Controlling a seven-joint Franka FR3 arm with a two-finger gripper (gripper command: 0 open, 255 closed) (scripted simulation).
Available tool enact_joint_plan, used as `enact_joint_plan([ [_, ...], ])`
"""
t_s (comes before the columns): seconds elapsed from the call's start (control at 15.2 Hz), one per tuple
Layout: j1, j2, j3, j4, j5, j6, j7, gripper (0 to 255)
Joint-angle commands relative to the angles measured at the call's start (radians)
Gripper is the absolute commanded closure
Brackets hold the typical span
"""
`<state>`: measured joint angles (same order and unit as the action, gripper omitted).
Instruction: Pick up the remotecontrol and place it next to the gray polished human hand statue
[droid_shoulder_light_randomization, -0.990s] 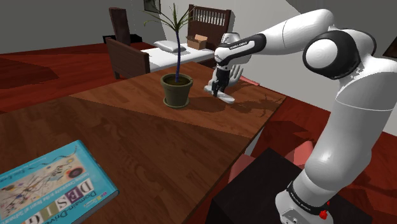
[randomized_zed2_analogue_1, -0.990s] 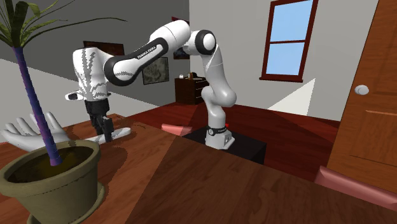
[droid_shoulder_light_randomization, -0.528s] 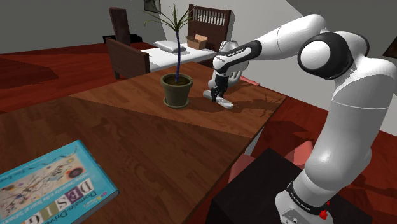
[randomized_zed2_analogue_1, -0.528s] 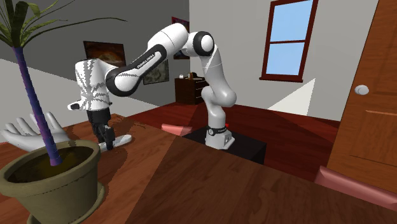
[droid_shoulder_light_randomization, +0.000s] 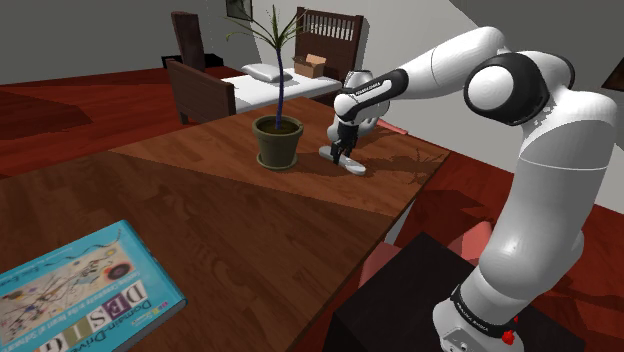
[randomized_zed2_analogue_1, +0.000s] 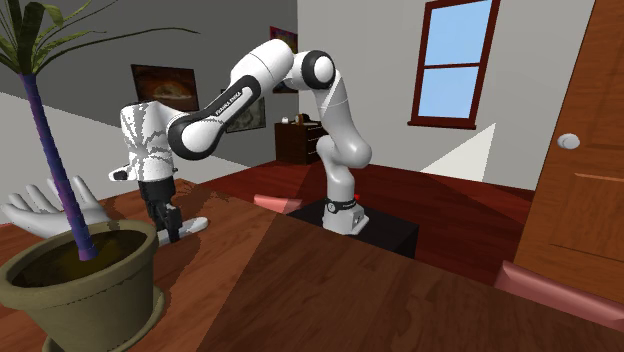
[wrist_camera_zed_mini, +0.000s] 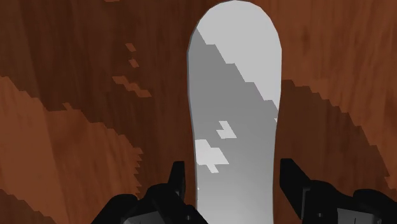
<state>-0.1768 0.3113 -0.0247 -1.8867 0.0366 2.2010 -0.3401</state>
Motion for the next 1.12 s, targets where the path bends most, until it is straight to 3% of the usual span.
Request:
enact_joint_plan([
  [0.0, 0.000, 0.000, 0.000, 0.000, 0.000, 0.000, 0.000, 255],
  [0.07, 0.000, 0.000, 0.000, 0.000, 0.000, 0.000, 0.000, 255],
  [0.13, 0.000, 0.000, 0.000, 0.000, 0.000, 0.000, 0.000, 0],
  [0.46, 0.000, 0.000, 0.000, 0.000, 0.000, 0.000, 0.000, 0],
  [0.73, -0.001, -0.056, -0.002, 0.056, -0.004, -0.110, 0.002, 0],
  [1.06, -0.001, -0.056, -0.002, 0.055, -0.004, -0.110, 0.002, 0],
])
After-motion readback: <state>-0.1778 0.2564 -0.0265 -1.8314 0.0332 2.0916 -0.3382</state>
